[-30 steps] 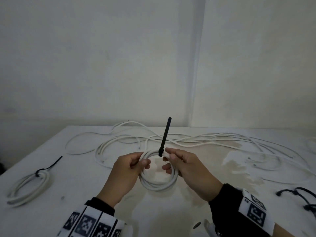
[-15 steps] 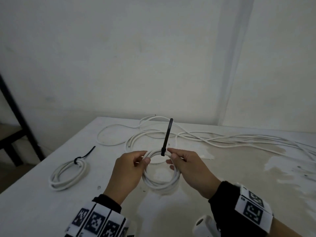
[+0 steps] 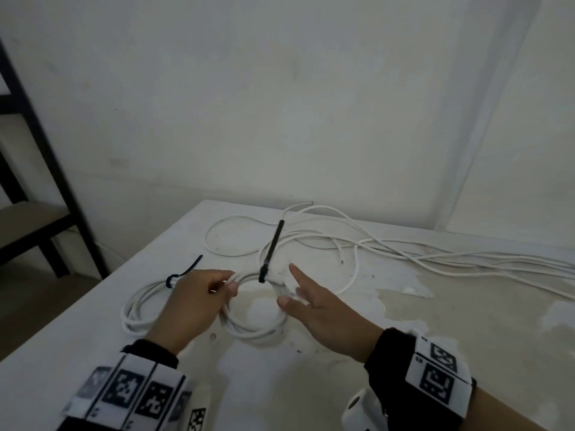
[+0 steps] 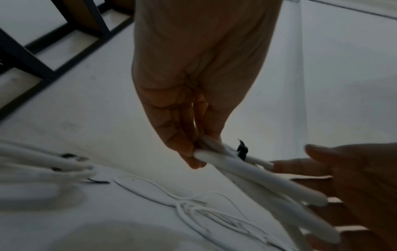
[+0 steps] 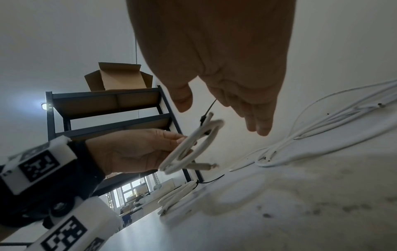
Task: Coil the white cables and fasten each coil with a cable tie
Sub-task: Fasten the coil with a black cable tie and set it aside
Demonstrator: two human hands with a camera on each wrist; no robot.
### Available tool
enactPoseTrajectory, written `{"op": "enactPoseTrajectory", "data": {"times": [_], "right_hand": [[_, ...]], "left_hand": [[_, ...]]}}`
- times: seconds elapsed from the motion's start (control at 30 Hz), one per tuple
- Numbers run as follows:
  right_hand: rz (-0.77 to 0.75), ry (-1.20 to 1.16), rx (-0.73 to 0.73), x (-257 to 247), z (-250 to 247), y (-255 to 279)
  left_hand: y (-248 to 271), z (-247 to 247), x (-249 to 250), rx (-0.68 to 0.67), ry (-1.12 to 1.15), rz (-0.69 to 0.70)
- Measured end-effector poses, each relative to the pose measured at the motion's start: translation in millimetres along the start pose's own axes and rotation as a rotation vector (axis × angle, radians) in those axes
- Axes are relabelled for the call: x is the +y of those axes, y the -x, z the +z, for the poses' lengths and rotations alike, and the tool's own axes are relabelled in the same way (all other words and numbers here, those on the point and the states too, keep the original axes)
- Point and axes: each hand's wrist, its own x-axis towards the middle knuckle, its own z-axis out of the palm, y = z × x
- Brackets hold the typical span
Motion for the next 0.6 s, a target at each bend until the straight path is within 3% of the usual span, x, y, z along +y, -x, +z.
{"op": "enactPoseTrajectory", "data": {"times": [0.23,0.47,0.6], "right_hand": [[0.087,-0.051,0.054,-0.5,-10.4,-16.4],[0.122,-0.002,0.065,-2.9,-11.7,-22.1],[0.125,0.005,0.073,-3.7,-17.0,-21.5]], "left_hand": [[-22.6,-58.1,-58.0,0.040,-0.215,-0.173],[-37.2,-55.2,-80.0,-0.088,-0.406,-0.294],[-41.3,-51.4,-79.7,-0.092,-0.448,-0.344]]}}
